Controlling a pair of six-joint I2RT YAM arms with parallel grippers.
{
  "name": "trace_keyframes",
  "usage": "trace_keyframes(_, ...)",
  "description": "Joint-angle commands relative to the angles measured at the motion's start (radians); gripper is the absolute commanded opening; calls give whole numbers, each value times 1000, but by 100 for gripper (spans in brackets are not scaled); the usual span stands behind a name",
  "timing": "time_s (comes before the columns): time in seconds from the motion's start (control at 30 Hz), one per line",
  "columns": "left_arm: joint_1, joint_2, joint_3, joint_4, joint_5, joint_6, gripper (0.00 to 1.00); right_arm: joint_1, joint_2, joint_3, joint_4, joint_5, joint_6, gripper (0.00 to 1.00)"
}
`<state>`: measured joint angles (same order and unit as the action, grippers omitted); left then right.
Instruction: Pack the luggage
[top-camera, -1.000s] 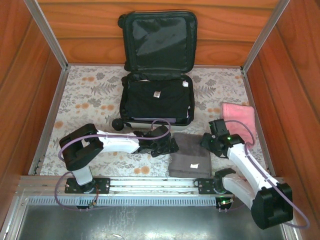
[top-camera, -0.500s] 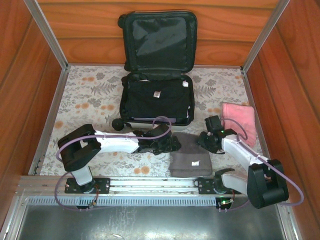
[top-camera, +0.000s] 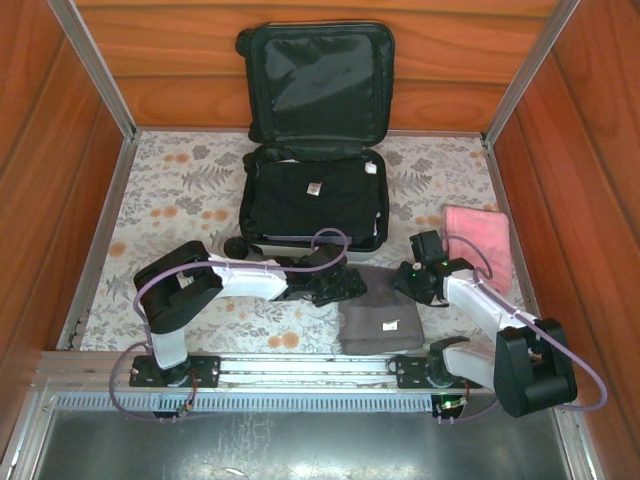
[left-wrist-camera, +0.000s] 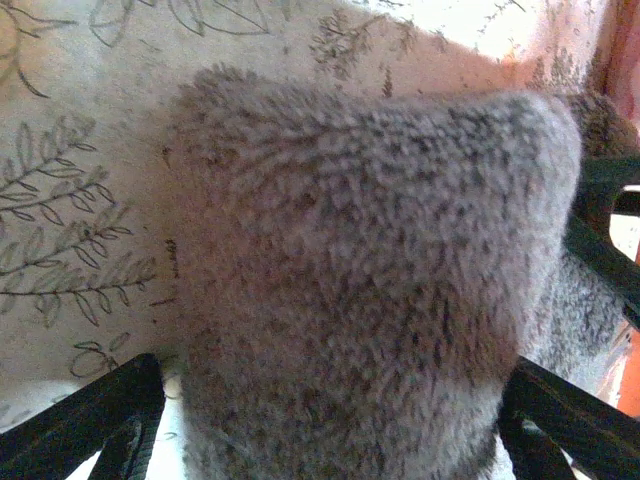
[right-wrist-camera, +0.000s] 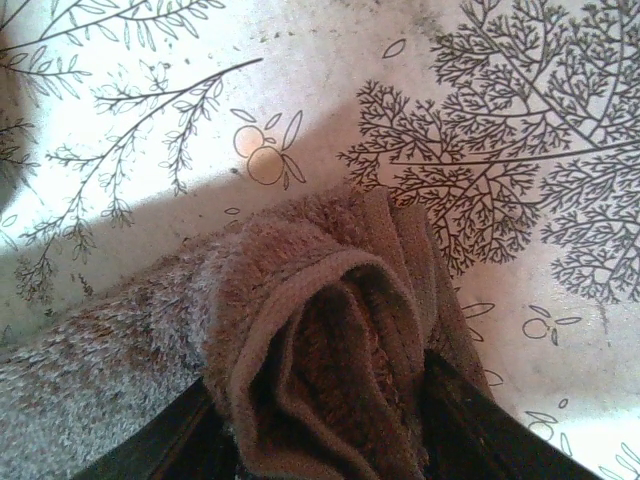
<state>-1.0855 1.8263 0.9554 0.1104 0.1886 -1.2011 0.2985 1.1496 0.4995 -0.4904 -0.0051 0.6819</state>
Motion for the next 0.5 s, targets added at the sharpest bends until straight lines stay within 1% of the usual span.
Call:
trace_keyframes(0.0,21,10,-15,42,0,-52,88,-6,-12,-31,-15,-52,-11,46)
trace_keyframes(0.17,38,34,-34,97,2,-115,86,-3,-4,-29,-14,-67,-17,45)
trace_keyframes(0.3,33,53,-18,131,25,-132,83,3,19,-16,-16,-78,-20,45)
trace_keyframes(0.47,35,72,-29,179,32,-171,68,43,24,-13,-12,-68,1,43)
